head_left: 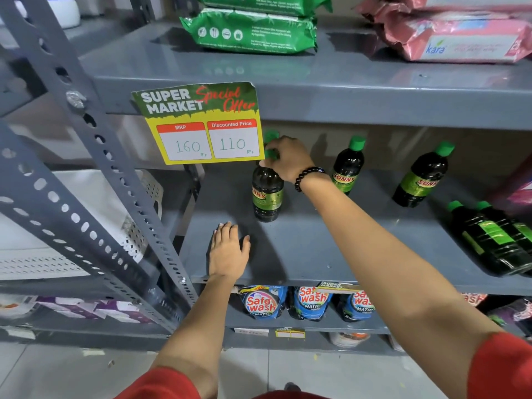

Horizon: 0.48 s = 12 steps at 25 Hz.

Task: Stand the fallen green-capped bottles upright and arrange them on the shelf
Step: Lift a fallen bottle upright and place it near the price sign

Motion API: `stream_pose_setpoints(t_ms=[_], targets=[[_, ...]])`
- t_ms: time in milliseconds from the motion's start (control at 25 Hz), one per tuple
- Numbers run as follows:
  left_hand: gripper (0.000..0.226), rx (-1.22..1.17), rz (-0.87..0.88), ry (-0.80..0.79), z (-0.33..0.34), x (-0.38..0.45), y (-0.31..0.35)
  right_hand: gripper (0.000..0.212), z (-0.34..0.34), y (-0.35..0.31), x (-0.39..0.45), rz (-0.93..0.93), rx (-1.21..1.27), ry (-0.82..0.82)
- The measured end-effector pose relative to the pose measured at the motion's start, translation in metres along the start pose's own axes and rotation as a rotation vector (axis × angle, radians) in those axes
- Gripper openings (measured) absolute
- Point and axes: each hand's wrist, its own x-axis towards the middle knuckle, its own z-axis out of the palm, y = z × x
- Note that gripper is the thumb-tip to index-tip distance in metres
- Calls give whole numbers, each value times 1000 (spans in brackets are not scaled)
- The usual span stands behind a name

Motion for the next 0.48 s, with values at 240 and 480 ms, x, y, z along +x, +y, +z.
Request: stream_pose_setpoints(t_ms=[240, 480], targets=[[40, 7, -5, -6, 1, 0, 0, 43, -12, 5, 3, -25, 27, -158], [42, 17, -11, -17, 0, 0, 0, 43, -7, 7, 6, -29, 67, -164]])
